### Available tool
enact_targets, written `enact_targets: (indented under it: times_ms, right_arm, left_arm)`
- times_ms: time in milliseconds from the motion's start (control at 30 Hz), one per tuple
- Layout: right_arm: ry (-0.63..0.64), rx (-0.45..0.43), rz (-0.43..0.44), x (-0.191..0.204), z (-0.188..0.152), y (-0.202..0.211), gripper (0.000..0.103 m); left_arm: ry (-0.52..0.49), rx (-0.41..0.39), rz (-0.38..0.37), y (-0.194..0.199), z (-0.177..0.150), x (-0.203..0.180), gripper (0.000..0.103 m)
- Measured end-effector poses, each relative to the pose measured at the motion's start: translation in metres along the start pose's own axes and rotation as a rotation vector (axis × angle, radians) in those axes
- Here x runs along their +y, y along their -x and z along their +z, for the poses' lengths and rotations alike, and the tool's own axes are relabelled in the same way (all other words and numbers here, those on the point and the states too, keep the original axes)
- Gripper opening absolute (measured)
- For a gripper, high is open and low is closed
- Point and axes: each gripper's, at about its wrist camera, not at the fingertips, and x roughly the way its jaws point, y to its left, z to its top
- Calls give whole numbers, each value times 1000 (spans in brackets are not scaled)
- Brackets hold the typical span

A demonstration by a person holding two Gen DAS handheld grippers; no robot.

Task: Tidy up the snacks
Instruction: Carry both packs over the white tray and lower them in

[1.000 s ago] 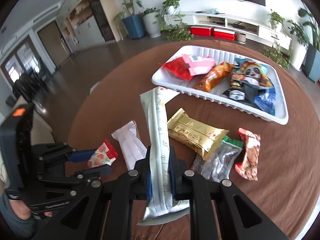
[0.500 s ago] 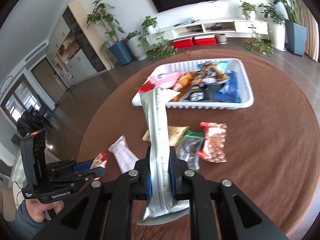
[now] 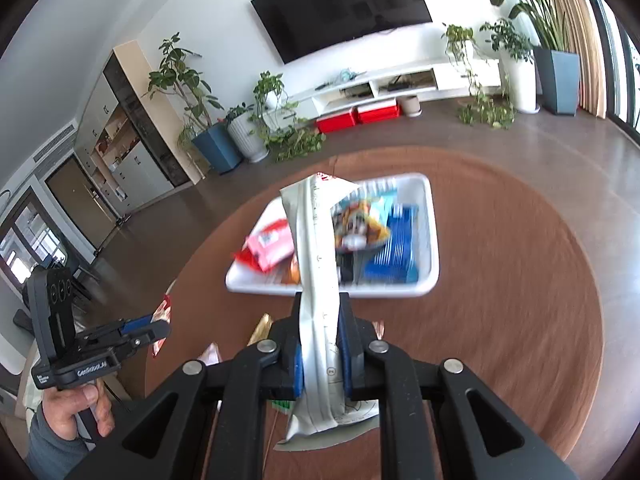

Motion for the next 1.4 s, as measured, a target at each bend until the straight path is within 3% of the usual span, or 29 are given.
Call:
enact_targets:
  times_ms: [233, 533, 1000, 1400]
  right_arm:
    - [17, -35, 8, 15, 52, -23, 15]
    - [-2, 53, 4, 24, 72, -102, 15]
    - [-27, 171, -90, 11, 61, -181, 15]
    - [-44, 186, -88, 9, 55, -199, 15]
  left_arm:
    - [-16, -32, 13, -22, 64, 9, 31]
    - [-59, -2, 30, -94, 125, 15, 31]
    - [-67, 100, 44, -194, 128, 30, 31]
    - [-81, 104, 56, -217, 126, 31, 33]
